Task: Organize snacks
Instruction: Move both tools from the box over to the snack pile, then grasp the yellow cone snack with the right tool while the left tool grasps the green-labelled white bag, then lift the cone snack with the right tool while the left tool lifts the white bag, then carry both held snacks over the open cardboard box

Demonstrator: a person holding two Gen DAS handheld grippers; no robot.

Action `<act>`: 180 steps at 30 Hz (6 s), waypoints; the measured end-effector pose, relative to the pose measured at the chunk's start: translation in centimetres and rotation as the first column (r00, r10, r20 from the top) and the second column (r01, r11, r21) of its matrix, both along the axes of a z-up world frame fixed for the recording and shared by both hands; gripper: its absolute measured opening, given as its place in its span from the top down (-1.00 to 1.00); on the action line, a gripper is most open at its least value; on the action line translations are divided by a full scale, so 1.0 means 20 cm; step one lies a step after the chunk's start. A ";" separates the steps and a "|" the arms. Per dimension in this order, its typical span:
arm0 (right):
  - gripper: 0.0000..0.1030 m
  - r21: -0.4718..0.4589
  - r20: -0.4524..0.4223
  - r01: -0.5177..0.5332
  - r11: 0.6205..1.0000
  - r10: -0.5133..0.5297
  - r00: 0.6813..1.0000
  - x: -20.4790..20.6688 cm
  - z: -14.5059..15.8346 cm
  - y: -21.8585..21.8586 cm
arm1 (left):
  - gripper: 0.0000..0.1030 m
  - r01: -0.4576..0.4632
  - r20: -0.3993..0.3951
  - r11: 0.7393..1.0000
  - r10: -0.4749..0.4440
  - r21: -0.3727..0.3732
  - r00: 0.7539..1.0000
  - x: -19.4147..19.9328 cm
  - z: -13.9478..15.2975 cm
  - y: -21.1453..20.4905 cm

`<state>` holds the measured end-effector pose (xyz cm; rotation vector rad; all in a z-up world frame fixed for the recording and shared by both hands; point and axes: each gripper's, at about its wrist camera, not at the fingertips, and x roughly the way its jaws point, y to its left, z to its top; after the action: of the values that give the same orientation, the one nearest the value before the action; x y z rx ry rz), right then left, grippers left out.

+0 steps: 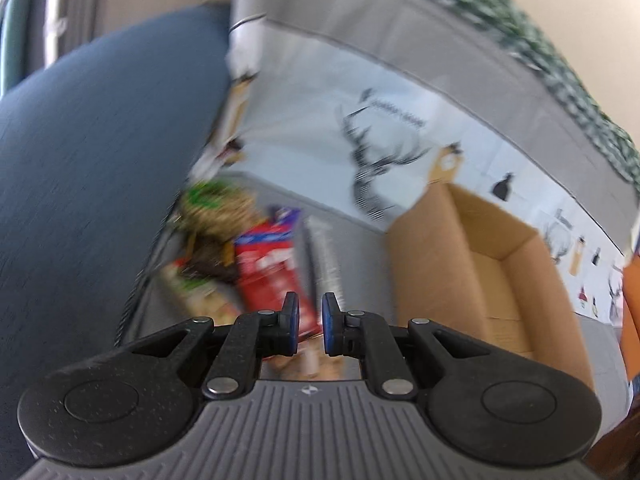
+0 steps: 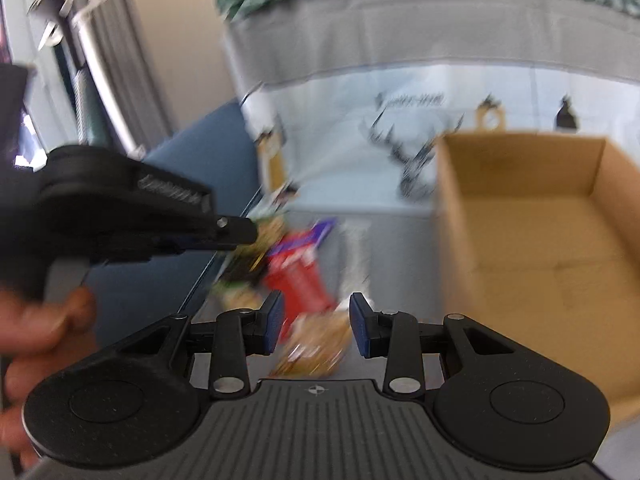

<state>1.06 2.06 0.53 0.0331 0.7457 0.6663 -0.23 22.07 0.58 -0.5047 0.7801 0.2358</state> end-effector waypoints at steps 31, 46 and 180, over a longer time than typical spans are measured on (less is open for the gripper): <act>0.61 -0.215 -0.050 0.083 0.973 -0.095 0.994 0.02 -0.38 0.10 | -0.34 -0.262 -0.202 0.965 0.250 -0.032 0.947 0.13 -0.41 0.18; 0.16 -0.281 -0.083 -0.014 0.960 -0.010 0.996 -0.01 -0.43 0.07 | -0.01 -0.195 -0.234 0.979 0.205 0.064 0.950 0.17 -0.47 0.14; 0.81 0.029 0.284 0.348 0.937 -0.342 0.896 0.49 0.05 -0.82 | 0.24 0.174 0.348 0.980 -0.195 0.092 0.917 0.29 0.05 -0.80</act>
<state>10.82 -14.29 1.43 0.0465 0.4509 0.3117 5.65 6.14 1.53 -0.3987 0.4600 -0.0111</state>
